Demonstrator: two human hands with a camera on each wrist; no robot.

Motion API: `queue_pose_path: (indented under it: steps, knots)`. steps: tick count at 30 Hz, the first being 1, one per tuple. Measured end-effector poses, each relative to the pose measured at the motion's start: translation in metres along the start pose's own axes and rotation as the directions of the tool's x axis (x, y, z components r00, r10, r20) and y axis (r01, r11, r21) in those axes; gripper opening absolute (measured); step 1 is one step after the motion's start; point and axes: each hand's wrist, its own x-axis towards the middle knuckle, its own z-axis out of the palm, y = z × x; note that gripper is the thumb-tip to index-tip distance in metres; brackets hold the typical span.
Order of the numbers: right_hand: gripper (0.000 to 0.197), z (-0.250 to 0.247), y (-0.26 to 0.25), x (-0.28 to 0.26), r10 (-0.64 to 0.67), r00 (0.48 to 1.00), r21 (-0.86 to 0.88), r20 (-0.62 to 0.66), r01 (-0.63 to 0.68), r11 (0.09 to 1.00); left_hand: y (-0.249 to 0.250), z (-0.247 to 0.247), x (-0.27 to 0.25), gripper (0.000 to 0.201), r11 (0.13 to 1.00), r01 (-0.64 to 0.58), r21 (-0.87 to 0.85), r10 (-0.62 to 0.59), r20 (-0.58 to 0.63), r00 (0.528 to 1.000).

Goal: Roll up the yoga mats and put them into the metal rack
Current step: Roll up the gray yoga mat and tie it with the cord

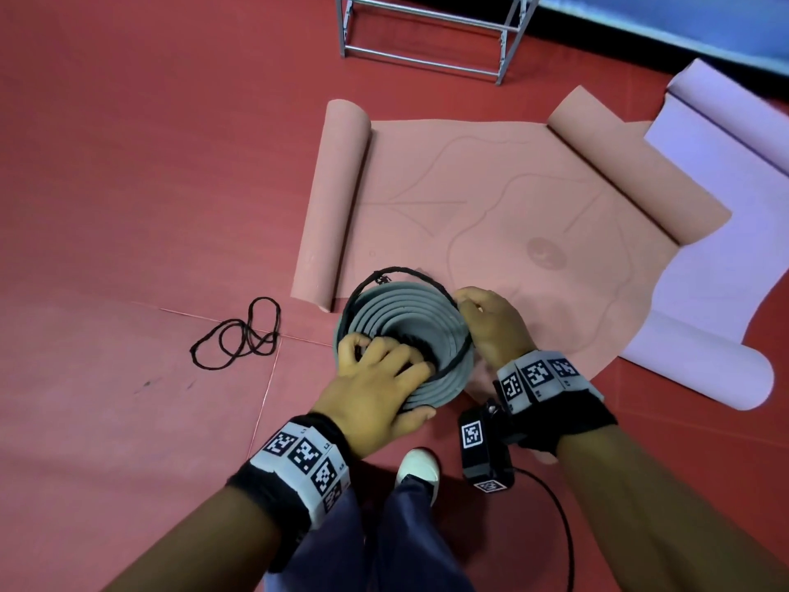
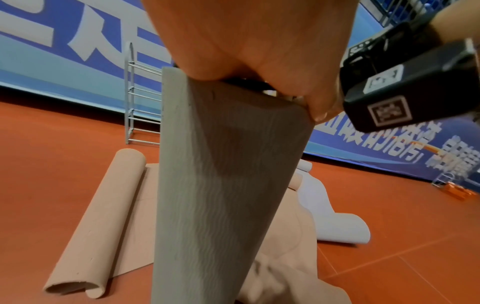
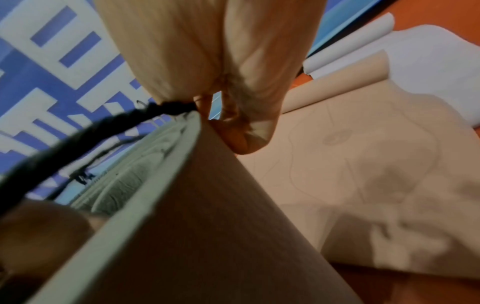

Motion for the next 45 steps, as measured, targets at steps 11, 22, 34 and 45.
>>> queue_pose_path:
  steps: [11, 22, 34, 45]
  knots:
    - [0.009, -0.004, 0.000, 0.019, 0.055, 0.995, 0.034, 0.085, -0.059, 0.998, -0.016, -0.005, 0.002, 0.037, 1.000, -0.016, -0.019, 0.016, 0.016, 1.000]
    - [0.027, -0.011, -0.006, 0.021, -0.005, 0.992, 0.179, 0.124, -0.018, 0.984, -0.027, -0.004, 0.006, 0.027, 0.995, -0.099, -0.033, 0.099, 0.003, 0.995]
    - [0.040, -0.002, -0.018, 0.006, -0.256, 0.945, -0.120, 0.205, 0.284, 0.951, -0.027, -0.011, 0.008, 0.027, 0.992, -0.091, -0.084, 0.093, 0.023, 0.995]
    - [0.053, 0.016, -0.022, -0.002, -0.126, 0.948, -0.408, 0.291, 0.242, 0.880, -0.018, -0.018, -0.009, 0.020, 0.996, -0.020, -0.081, 0.017, -0.036, 0.999]
